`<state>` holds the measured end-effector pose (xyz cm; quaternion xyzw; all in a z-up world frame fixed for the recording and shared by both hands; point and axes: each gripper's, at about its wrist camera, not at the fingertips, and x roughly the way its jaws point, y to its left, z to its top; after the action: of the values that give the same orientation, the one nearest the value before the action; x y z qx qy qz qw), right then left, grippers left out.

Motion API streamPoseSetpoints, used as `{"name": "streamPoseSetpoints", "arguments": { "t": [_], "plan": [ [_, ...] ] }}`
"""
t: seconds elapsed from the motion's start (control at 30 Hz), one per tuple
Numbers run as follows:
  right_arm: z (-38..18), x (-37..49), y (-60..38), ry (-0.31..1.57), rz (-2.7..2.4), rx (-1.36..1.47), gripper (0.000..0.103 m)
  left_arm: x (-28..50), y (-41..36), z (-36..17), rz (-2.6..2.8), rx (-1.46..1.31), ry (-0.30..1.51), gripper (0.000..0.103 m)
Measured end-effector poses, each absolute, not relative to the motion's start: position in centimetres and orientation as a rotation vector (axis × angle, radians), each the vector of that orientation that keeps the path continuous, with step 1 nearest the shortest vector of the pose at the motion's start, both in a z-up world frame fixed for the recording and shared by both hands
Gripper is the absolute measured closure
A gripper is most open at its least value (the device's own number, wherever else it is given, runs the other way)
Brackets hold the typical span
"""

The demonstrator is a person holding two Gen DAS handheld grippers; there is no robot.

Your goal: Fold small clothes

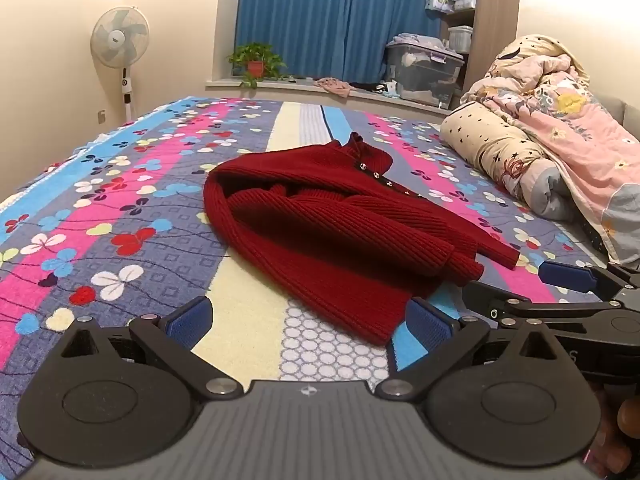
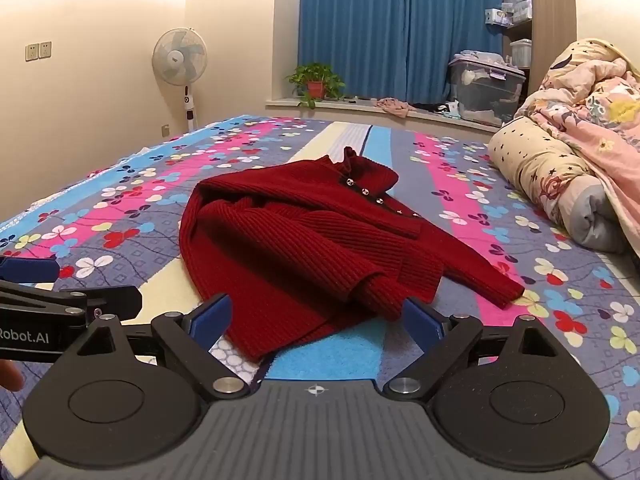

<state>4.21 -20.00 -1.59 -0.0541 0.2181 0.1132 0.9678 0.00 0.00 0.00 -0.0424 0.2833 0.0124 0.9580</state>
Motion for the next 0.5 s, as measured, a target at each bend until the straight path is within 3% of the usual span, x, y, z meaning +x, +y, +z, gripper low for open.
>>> {"name": "streamPoseSetpoints", "arguments": {
  "t": [0.5],
  "plan": [
    [-1.83,4.31,-19.93,0.451,0.231,-0.101,0.011,-0.02,0.08,-0.10,0.026,-0.086,0.574,0.000]
  ]
}}
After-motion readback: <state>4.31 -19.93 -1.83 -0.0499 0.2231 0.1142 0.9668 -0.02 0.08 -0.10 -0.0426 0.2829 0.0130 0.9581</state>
